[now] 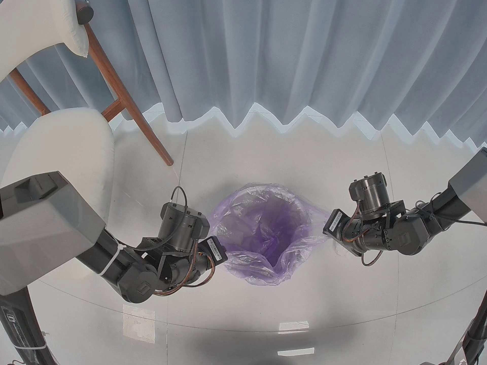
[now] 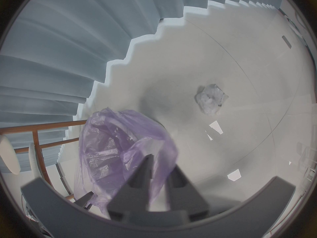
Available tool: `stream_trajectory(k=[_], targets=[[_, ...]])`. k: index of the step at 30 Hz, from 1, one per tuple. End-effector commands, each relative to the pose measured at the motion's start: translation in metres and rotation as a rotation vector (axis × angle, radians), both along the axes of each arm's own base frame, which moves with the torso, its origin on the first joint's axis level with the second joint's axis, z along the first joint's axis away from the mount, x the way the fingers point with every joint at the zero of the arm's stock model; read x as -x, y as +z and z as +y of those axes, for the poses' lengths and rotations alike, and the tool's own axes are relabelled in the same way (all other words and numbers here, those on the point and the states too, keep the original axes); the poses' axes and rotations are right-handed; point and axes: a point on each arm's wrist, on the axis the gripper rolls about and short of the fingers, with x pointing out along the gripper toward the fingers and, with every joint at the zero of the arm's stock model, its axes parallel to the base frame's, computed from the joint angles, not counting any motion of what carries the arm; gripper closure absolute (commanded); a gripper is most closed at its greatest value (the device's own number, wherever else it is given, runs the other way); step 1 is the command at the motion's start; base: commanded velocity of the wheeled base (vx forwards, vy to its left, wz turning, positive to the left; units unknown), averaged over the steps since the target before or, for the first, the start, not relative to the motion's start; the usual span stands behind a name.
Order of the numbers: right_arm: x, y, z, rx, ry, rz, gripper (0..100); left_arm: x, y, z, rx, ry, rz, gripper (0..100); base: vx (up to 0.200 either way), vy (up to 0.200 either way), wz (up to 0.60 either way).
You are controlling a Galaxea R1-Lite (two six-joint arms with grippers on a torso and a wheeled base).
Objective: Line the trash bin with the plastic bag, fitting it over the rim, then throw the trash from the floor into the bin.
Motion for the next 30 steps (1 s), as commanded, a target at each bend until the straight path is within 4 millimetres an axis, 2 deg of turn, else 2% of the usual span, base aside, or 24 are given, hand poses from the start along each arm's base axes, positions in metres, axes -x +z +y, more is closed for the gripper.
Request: stream_trajectory(k=[1, 4, 9, 11, 13, 14, 17, 21, 23, 30], targets=[[0.007, -0.001, -0.004, 0.006, 0.000, 0.016, 100, 0.008, 0.002, 0.000, -0.005, -0.014, 0.003, 100, 0.000, 0.000, 0.00], [0.017, -0.007, -0.008, 0.010, 0.009, 0.037, 100, 0.016, 0.010, 0.004, -0.006, -0.021, -0.006, 100, 0.000, 0.000, 0.00], [0.023, -0.015, -0.014, 0.015, 0.019, 0.016, 100, 0.030, 0.010, 0.012, -0.056, -0.053, 0.001, 100, 0.000, 0.000, 0.00], [0.027, -0.022, -0.023, 0.048, 0.035, 0.006, 100, 0.048, 0.004, 0.026, -0.154, -0.118, 0.009, 100, 0.000, 0.000, 0.00], [0.029, -0.025, -0.026, 0.056, 0.038, 0.003, 100, 0.055, 0.001, 0.032, -0.192, -0.143, 0.016, 100, 0.000, 0.000, 0.00], [0.031, -0.030, -0.031, 0.058, 0.053, -0.008, 100, 0.066, -0.007, 0.040, -0.255, -0.183, 0.043, 100, 0.000, 0.000, 0.00], [0.030, -0.038, -0.041, 0.087, 0.067, -0.022, 100, 0.076, -0.017, 0.047, -0.310, -0.215, 0.079, 100, 0.000, 0.000, 0.00], [0.028, -0.045, -0.048, 0.124, 0.081, -0.027, 100, 0.078, -0.021, 0.050, -0.341, -0.232, 0.091, 100, 0.000, 0.000, 0.00], [0.027, -0.056, -0.054, 0.149, 0.093, -0.025, 100, 0.074, -0.030, 0.053, -0.371, -0.235, 0.110, 100, 0.000, 0.000, 0.00], [0.018, -0.076, -0.052, 0.178, 0.122, -0.058, 100, 0.060, -0.055, 0.044, -0.411, -0.284, 0.038, 100, 0.000, 0.000, 0.00]])
